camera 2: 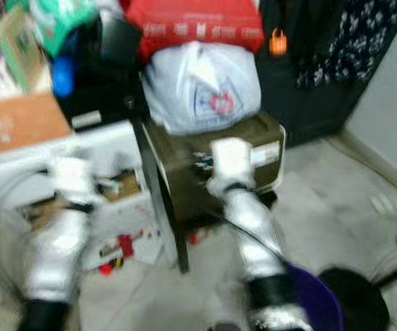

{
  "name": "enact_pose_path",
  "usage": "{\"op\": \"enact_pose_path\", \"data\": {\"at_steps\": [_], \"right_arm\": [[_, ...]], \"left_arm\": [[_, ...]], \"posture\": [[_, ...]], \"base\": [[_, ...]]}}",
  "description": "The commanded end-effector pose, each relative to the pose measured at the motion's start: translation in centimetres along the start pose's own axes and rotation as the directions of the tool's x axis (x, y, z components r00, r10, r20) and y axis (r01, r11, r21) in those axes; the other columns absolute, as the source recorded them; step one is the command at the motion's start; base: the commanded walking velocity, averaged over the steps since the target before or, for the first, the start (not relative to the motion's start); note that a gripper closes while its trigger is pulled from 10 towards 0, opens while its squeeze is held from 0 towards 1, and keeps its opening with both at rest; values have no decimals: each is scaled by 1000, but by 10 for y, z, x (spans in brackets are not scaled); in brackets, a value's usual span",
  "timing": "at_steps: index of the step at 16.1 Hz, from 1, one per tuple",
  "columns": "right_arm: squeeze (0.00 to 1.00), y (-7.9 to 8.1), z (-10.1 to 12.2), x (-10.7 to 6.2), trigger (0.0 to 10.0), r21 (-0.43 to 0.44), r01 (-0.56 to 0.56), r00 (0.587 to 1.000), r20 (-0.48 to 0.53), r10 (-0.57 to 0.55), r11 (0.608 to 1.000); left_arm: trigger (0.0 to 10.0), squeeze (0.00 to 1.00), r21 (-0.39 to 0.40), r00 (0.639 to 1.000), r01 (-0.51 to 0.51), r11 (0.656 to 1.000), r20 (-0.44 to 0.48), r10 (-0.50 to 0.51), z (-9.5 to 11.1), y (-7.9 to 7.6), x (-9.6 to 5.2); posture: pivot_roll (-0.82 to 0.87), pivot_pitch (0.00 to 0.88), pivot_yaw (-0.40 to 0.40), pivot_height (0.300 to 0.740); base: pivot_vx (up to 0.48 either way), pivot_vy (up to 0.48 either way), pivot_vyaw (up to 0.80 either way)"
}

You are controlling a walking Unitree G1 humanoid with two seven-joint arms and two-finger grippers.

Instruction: Clean up the room

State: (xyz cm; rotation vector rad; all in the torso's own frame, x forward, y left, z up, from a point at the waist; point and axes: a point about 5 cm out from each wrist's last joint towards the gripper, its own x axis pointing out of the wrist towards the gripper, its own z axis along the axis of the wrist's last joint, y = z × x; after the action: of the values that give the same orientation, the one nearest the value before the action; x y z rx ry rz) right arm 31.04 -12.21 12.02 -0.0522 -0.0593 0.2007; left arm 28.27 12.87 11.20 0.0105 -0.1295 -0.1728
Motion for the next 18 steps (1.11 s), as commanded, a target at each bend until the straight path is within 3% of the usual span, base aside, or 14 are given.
{"op": "enact_pose_path", "data": {"at_steps": [1,4,7,9,10,12,14,18], "right_arm": [[0,15,7,5,10000,17,-43,999,27,43,999],[0,16,7,5,10000,13,-41,999,29,41,999],[0,14,8,3,10000,-17,-46,998,35,46,999],[0,6,7,-3,10000,-26,-51,998,31,52,998],[0,-6,3,-9,10000,-43,-38,999,8,38,998],[0,-14,2,-11,10000,-52,-21,1000,-1,21,998],[0,-10,3,-9,10000,-41,-17,1000,0,17,999],[0,3,9,-3,10000,-17,-52,998,20,52,999]], "left_arm": [[10000,0,24,999,-40,999,-5,40,1,16,-2],[10000,0,14,999,-34,999,-4,34,1,14,-2],[10000,0,59,997,-82,995,15,81,5,20,-6],[10000,0,106,993,-120,987,-5,121,7,27,-12],[10000,0,69,997,-66,995,-32,68,5,29,-19],[10000,0,92,997,-75,993,-29,78,4,33,-23],[10000,0,73,996,-80,994,-36,83,5,33,-23],[10000,0,115,996,-84,990,-25,87,8,32,-23]], "posture": [[-141,0,18,740],[-140,0,18,740],[-141,0,25,740],[-139,0,25,740],[-140,1,22,740],[-143,3,21,740],[-143,3,21,740],[-128,0,12,740]], "base": [[0,0,0],[0,0,0],[0,0,267],[0,0,800],[0,0,800],[0,0,800],[0,0,800],[0,0,800]]}}
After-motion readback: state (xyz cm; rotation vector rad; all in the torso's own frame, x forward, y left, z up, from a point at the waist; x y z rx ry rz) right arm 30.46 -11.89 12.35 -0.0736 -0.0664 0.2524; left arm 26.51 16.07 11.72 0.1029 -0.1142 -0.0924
